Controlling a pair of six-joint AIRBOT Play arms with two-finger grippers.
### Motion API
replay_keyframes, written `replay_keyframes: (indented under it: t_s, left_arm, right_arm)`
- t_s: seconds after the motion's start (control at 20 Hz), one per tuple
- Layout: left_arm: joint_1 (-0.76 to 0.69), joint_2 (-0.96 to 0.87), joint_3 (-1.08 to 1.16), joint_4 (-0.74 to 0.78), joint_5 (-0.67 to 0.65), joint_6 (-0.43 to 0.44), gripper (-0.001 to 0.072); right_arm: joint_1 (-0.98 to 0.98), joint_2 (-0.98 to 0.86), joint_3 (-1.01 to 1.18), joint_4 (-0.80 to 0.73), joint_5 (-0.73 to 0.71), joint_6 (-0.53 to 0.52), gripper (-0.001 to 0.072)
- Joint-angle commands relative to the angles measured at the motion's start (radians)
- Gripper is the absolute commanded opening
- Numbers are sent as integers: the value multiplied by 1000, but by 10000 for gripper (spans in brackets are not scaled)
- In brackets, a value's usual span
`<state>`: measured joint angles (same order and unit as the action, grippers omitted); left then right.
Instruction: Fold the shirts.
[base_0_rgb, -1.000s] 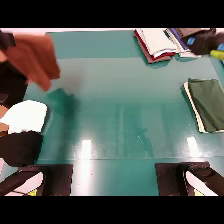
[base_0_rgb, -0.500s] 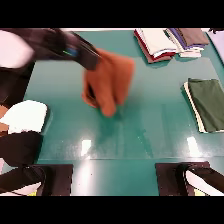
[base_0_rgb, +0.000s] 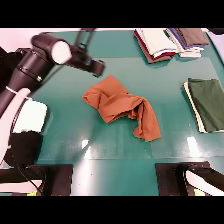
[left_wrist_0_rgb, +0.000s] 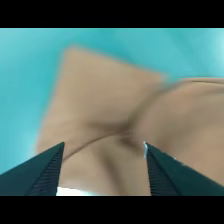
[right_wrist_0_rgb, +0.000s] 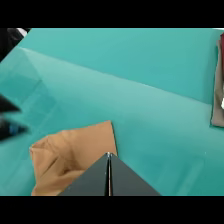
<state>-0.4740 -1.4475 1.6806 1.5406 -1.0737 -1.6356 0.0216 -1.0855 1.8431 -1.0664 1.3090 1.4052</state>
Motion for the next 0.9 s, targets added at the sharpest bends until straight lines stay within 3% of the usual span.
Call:
replay_keyframes:
  t_s: [0.0,0.25,0.45,0.65,0.7,0.8,0.85]
  left_arm:
    - [233,-11,-138,-151,6,-62,590]
    - [307,-34,-457,-272,209,-62,590]
    - [307,-124,-480,-383,260,-55,590]
    - [306,-177,-480,-571,283,54,590]
    - [305,-177,-480,-593,281,78,556]
    - [306,-175,-451,-613,262,109,165]
    - [307,-173,-423,-611,241,138,25]
  right_arm:
    - [0,-2,3,0,19,0,18]
    - [0,-2,3,0,19,0,18]
    - [0,-4,2,-1,19,0,18]
    - [0,-6,1,-1,19,0,18]
    - [0,-6,1,-1,19,0,18]
    - [0,-6,1,-12,34,0,18]
    - [0,-6,0,-41,61,0,18]
